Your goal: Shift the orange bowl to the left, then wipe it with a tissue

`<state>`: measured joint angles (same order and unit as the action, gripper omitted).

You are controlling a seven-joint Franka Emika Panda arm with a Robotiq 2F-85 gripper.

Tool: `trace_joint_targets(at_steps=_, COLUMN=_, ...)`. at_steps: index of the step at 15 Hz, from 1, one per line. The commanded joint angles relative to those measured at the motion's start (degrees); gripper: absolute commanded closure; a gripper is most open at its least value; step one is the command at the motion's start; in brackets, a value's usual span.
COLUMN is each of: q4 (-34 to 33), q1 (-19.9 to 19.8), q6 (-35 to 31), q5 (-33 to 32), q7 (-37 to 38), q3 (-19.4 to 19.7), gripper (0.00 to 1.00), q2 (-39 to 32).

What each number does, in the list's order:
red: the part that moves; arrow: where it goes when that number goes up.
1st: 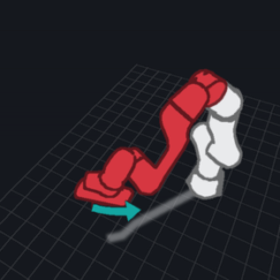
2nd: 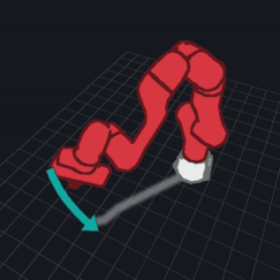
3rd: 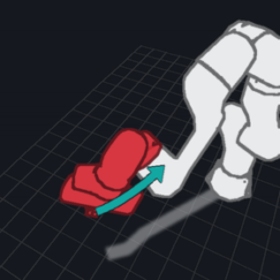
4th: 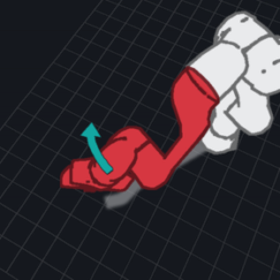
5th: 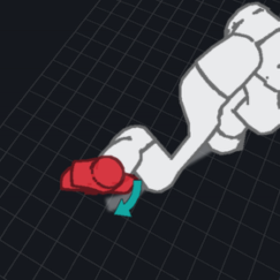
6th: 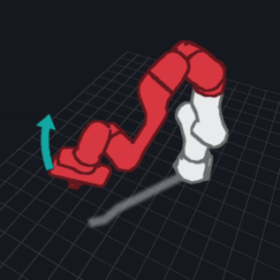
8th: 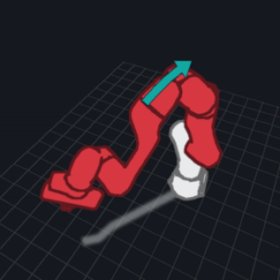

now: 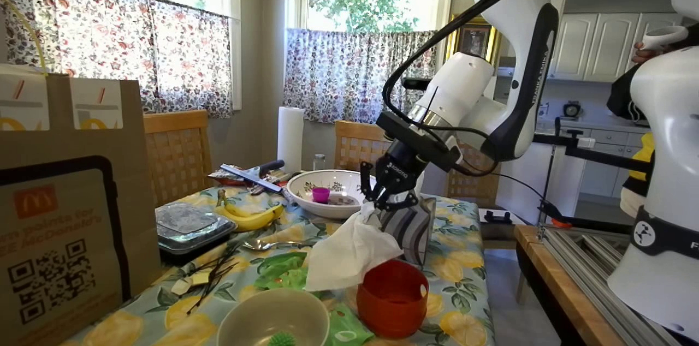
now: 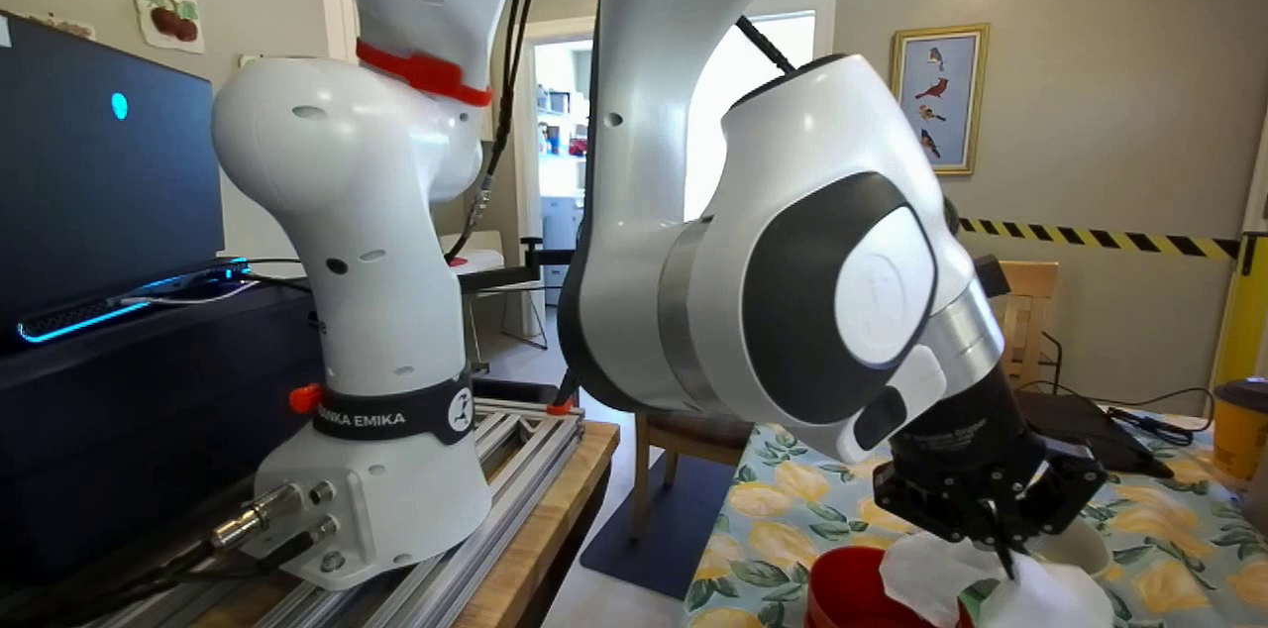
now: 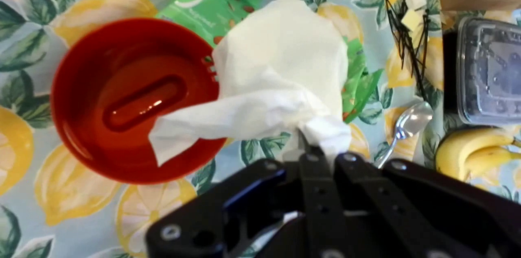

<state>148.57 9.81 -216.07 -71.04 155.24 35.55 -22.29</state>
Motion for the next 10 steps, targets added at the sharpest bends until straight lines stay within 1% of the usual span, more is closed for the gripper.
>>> trace_joint_targets(at_steps=1, q4=1.26, q1=-1.91, q6=-1.44, q5=2.09, q7=1.99, q3=0.91, gripper=0.99, q2=0.16)
trace_joint_targets(at_steps=2, q4=0.98, q1=-2.56, q6=-1.56, q5=2.12, q7=2.51, q3=0.86, gripper=0.99, q2=-0.18)
trace_joint_targets(at_steps=3, q4=1.41, q1=-4.16, q6=-1.8, q5=4.05, q7=0.7, q3=-0.2, gripper=0.99, q2=-0.69)
trace_joint_targets(at_steps=7, q4=-0.15, q1=-7.74, q6=-4.19, q5=5.74, q7=1.66, q3=-1.77, gripper=0.99, q2=-2.27)
trace_joint_targets(at_steps=10, q4=-1.22, q1=-11.31, q6=-4.73, q5=7.2, q7=1.68, q3=-5.27, gripper=0.99, q2=-3.73)
